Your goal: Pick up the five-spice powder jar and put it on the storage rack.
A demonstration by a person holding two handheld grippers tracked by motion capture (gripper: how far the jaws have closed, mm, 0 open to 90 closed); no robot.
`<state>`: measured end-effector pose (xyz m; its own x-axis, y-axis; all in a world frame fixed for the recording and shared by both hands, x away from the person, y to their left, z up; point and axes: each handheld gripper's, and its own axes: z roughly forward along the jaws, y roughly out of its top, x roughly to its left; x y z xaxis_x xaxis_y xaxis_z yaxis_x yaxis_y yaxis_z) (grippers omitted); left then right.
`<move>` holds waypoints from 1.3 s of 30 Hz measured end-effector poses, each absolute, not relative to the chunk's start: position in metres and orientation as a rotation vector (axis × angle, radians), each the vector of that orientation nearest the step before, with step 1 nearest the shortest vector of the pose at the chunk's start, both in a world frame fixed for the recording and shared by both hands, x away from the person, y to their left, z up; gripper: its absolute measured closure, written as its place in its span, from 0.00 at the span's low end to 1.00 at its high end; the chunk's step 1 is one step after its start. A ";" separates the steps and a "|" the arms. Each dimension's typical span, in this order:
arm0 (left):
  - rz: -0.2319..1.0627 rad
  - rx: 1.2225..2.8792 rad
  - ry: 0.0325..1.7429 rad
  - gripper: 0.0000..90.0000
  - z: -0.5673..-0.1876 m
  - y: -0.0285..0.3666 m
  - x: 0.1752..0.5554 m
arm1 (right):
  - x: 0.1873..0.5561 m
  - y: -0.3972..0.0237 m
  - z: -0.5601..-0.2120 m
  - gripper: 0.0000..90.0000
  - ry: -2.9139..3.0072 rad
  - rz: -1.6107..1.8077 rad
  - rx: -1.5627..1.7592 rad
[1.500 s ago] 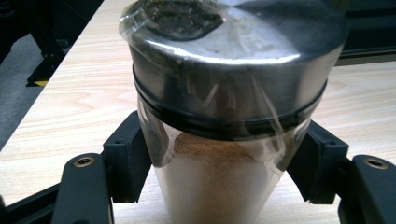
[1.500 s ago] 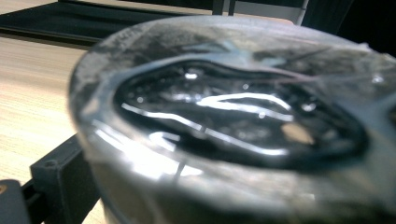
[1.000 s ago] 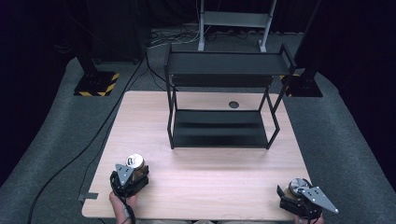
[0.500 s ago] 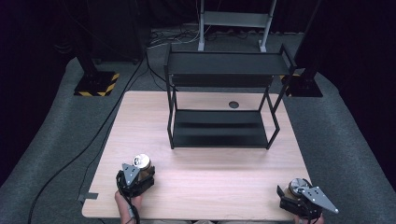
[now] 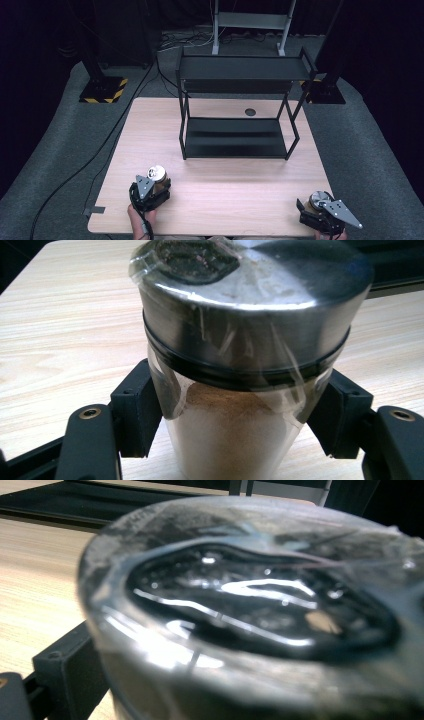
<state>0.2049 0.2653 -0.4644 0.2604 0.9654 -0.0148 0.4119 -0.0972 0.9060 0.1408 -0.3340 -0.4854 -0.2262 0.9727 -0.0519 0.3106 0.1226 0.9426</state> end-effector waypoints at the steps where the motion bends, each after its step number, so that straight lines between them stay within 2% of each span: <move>1: 0.797 1.669 1.286 0.34 -0.464 0.263 0.206 | 0.141 -0.334 -0.485 0.00 1.656 1.125 1.267; 39: 0.733 1.708 1.215 0.34 -0.456 0.241 0.227 | 0.141 -0.334 -0.486 0.00 1.655 1.126 1.267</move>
